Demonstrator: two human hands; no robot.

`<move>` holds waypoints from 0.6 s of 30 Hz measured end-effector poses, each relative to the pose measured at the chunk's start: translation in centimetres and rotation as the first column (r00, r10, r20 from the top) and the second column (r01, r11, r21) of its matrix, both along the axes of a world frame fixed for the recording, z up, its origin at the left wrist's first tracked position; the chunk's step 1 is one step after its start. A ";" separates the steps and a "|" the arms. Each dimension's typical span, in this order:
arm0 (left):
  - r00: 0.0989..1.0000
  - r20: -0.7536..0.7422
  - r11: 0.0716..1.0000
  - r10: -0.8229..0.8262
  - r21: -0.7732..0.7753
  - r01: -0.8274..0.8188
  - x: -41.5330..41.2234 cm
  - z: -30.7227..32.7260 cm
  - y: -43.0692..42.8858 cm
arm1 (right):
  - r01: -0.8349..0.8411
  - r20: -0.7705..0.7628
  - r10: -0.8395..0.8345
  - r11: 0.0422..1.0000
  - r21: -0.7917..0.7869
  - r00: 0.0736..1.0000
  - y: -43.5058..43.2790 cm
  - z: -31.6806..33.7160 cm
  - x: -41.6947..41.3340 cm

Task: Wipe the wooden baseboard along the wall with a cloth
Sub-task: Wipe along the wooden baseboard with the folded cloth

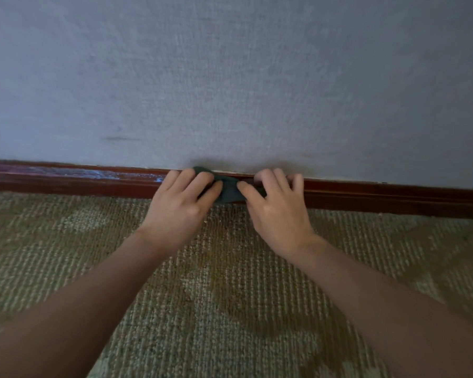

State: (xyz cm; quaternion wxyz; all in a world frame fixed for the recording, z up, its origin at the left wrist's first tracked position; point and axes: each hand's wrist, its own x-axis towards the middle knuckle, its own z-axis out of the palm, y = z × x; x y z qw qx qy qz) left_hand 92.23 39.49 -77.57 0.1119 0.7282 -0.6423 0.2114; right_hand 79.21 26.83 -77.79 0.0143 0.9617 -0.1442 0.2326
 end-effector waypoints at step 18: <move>0.957 -0.268 0.994 0.109 0.002 -0.112 -0.6 -0.7 0.0 | 0.004 -0.062 -0.006 0.999 -0.040 0.998 0.5 -0.5 0.9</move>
